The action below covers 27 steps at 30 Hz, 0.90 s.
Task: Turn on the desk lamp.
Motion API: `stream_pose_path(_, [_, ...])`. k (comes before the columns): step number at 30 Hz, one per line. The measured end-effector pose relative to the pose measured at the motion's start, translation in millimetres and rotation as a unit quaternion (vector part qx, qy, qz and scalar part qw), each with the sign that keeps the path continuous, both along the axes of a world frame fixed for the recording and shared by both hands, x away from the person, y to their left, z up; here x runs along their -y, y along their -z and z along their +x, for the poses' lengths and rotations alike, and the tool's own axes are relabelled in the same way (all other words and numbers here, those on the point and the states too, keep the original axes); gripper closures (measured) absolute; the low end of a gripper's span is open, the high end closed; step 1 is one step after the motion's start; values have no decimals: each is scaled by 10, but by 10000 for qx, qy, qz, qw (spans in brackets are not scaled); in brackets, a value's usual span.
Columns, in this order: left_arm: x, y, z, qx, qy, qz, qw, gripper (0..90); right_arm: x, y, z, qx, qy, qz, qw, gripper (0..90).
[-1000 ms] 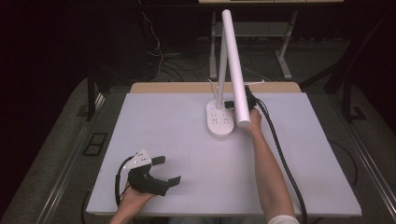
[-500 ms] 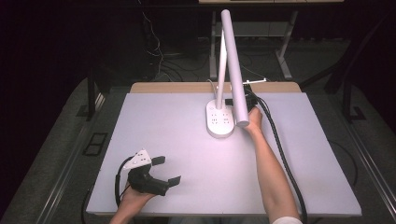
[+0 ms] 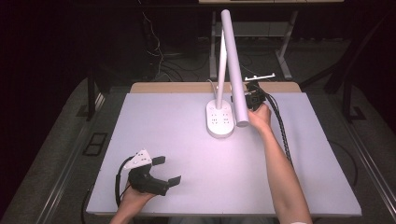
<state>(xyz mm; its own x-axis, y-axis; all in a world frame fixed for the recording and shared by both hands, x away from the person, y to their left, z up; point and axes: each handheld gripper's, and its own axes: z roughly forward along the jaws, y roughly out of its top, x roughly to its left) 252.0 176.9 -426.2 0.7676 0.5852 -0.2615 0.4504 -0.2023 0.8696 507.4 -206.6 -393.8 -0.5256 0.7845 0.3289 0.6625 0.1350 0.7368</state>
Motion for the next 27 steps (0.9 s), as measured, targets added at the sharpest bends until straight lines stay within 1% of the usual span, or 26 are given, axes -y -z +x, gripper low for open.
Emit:
stream_pose_path(3, [1, -1, -2, 6, 12, 6, 10000, 0, 22, -53, -53, 59, -66, -34, 10000, 896])
stream_pose_path(9, [9, -4, -4, 18, 39, 17, 10000, 0, 89, -150, -213, 95, -127, -30, 9999, 896])
stream_pose_path(10, [11, -4, -4, 20, 37, 20, 10000, 0, 124, -177, -276, 128, -147, -49, 9998, 878])
stream_pose_path(11, [12, -4, -4, 23, 36, 20, 10000, 0, 124, -177, -276, 128, -147, -49, 9998, 878])
stream_pose_path(12, [14, -3, -3, 21, 40, 18, 10000, 0, 141, -192, -310, 125, -132, -21, 9998, 808])
stream_pose_path(13, [15, -2, -1, 17, 42, 24, 10000, 0, 166, -206, -341, 98, -142, 12, 9999, 768])
stream_pose_path(14, [19, 0, -1, 16, 39, 17, 10000, 0, 213, -230, -408, 81, -146, 115, 9998, 655])
stream_pose_path(15, [18, 1, 1, 23, 50, 30, 10000, 0, 240, -239, -440, 73, -169, 156, 9997, 590])
stream_pose_path(16, [21, 1, 1, 21, 47, 17, 10000, 0, 240, -239, -440, 73, -169, 156, 9997, 590])
stream_pose_path(18, [25, -2, -1, 22, 63, 17, 10000, 0, 295, -255, -509, 43, -194, 265, 9995, 512])
stream_pose_path(20, [28, -3, -2, 20, 77, 22, 10000, 0, 349, -269, -582, 28, -155, 348, 9993, 412])
stream_pose_path(22, [33, -2, 0, 29, 95, 24, 9999, 0, 399, -280, -656, 49, -128, 312, 9994, 307])
stream_pose_path(23, [37, -2, 0, 30, 97, 19, 9999, 0, 431, -291, -740, 90, -103, 232, 9996, 176])
stream_pose_path(24, [41, -2, 1, 35, 109, 19, 9999, 0, 431, -291, -740, 90, -103, 232, 9996, 176])
stream_pose_path(26, [47, -3, 0, 27, 130, 32, 9999, 0, 457, -303, -827, 132, -71, 146, 9998, 107])
stream_pose_path(27, [50, -2, 2, 34, 141, 32, 9999, 0, 473, -312, -866, 131, -100, 150, 9998, 103])
